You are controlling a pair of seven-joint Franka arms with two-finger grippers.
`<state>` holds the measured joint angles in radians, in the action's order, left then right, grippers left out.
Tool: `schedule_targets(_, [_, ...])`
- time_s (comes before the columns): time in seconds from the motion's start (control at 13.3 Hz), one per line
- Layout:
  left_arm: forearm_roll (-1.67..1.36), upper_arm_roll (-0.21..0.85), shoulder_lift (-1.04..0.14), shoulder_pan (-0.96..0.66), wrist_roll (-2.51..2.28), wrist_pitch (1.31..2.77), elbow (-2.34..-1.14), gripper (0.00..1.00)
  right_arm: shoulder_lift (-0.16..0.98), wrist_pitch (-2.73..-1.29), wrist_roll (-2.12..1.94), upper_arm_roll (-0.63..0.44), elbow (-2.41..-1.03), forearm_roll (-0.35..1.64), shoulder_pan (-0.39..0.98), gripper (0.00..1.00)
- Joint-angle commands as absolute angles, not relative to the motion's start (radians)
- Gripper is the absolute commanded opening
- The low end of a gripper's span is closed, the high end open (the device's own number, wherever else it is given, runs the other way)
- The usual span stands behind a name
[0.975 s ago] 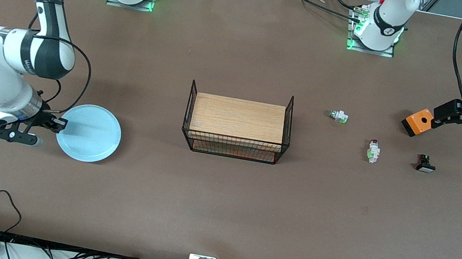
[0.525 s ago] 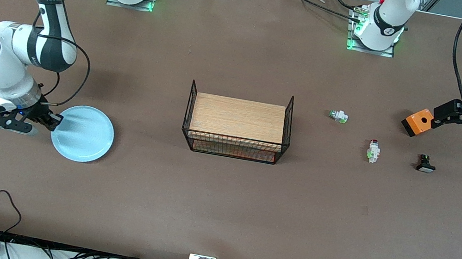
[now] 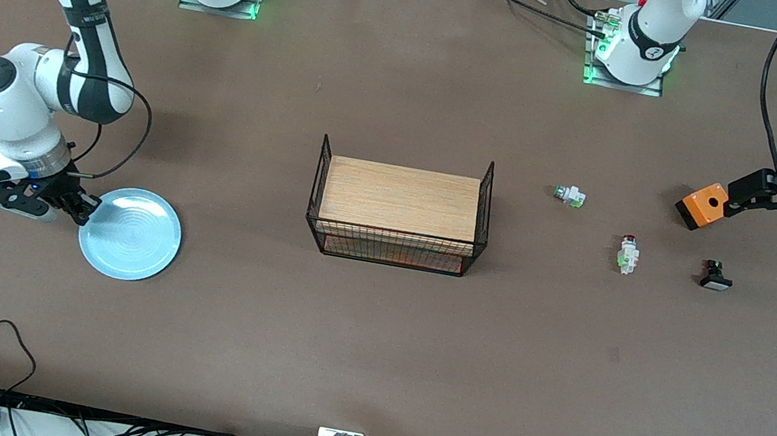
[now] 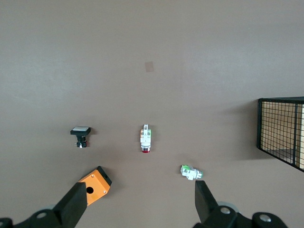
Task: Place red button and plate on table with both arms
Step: 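Carry the plate away from the basket and lower it onto the table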
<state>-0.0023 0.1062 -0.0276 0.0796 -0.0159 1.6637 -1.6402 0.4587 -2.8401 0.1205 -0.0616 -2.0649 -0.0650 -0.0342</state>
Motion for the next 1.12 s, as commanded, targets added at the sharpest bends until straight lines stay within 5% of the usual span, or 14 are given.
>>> schedule_targets(0.0, [-0.014, 0.109, -0.034, 0.083, -0.018, 1.658, -1.629, 1.00, 0.477, -2.896, 0.129, -0.052, -2.082, -0.049, -0.044, 0.00])
schedule_targets(0.22, [-0.014, 0.107, -0.052, 0.084, -0.020, 1.658, -1.629, 1.00, 0.495, -2.905, 0.127, -0.052, -2.082, -0.051, -0.041, 0.02])
schedule_targets(0.45, [-0.020, 0.107, -0.055, 0.100, -0.018, 1.660, -1.629, 1.00, 0.480, -2.876, 0.109, -0.052, -2.075, -0.052, -0.034, 0.29])
schedule_targets(0.53, [-0.021, 0.107, -0.057, 0.115, -0.018, 1.660, -1.629, 1.00, 0.460, -2.849, 0.106, -0.052, -2.075, -0.052, -0.028, 0.39])
schedule_targets(0.67, [-0.011, 0.113, -0.058, 0.115, -0.015, 1.661, -1.620, 1.00, 0.433, -2.826, 0.091, -0.052, -2.079, -0.057, -0.017, 0.79])
schedule_targets(0.82, [-0.020, 0.110, 0.001, 0.141, -0.008, 1.631, -1.525, 1.00, 0.431, -2.830, 0.078, -0.052, -2.080, -0.058, -0.014, 1.00])
schedule_targets(1.05, [-0.014, 0.165, -0.072, 0.124, -0.020, 1.588, -1.491, 1.00, 0.430, -2.844, 0.080, -0.052, -2.083, -0.064, 0.012, 1.00])
